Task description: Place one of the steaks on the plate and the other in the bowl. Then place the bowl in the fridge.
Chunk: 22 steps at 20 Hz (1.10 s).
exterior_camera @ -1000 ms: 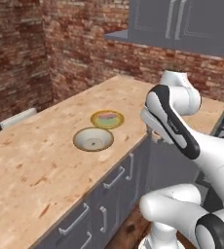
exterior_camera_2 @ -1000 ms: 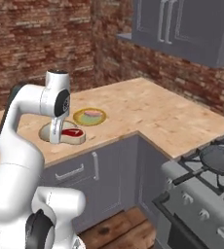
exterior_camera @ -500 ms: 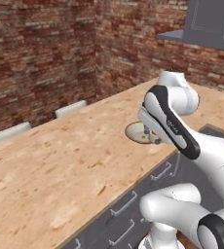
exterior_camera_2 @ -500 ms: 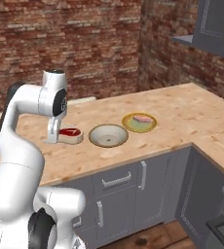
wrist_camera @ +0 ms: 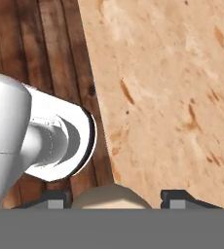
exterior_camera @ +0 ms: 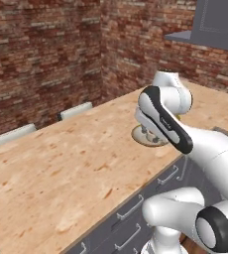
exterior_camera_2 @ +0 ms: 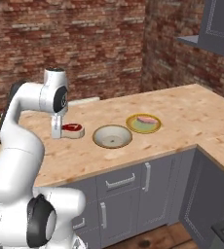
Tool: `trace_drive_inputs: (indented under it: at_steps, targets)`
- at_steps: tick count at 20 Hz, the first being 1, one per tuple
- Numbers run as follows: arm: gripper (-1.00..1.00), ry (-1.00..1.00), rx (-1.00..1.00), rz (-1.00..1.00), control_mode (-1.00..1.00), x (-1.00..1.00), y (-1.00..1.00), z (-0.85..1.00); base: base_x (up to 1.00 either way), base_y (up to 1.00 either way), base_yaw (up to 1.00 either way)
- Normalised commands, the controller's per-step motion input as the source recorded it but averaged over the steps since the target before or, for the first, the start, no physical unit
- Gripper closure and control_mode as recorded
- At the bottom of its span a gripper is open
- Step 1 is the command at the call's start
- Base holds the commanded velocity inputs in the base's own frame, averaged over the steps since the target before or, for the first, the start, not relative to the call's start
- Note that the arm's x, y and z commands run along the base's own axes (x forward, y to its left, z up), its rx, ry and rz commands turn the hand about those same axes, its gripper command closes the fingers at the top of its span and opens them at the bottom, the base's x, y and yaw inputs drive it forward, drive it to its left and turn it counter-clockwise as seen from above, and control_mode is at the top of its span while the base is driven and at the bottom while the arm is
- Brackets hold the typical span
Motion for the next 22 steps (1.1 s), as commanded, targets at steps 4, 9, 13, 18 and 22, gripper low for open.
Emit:
trace_drive_inputs:
  at_steps: [4,9,13,18,22]
  targets:
    - [1.00,-0.02,-0.02,0.26,-1.00,0.81,-0.70,-0.16,0.00,0.00,0.00]
    - [1.00,-0.01,-0.10,0.28,-1.00,0.90,-0.89,-0.37,0.00,0.00,0.00]
    - [1.00,0.00,-0.12,0.30,-1.00,0.98,-0.69,-0.52,0.00,0.00,0.00]
    - [1.00,0.03,-0.03,0.45,-1.00,0.58,0.00,-0.21,0.00,0.00,0.00]
    - [1.00,0.03,-0.09,0.53,-1.00,0.02,0.19,-0.46,0.00,0.00,0.00]
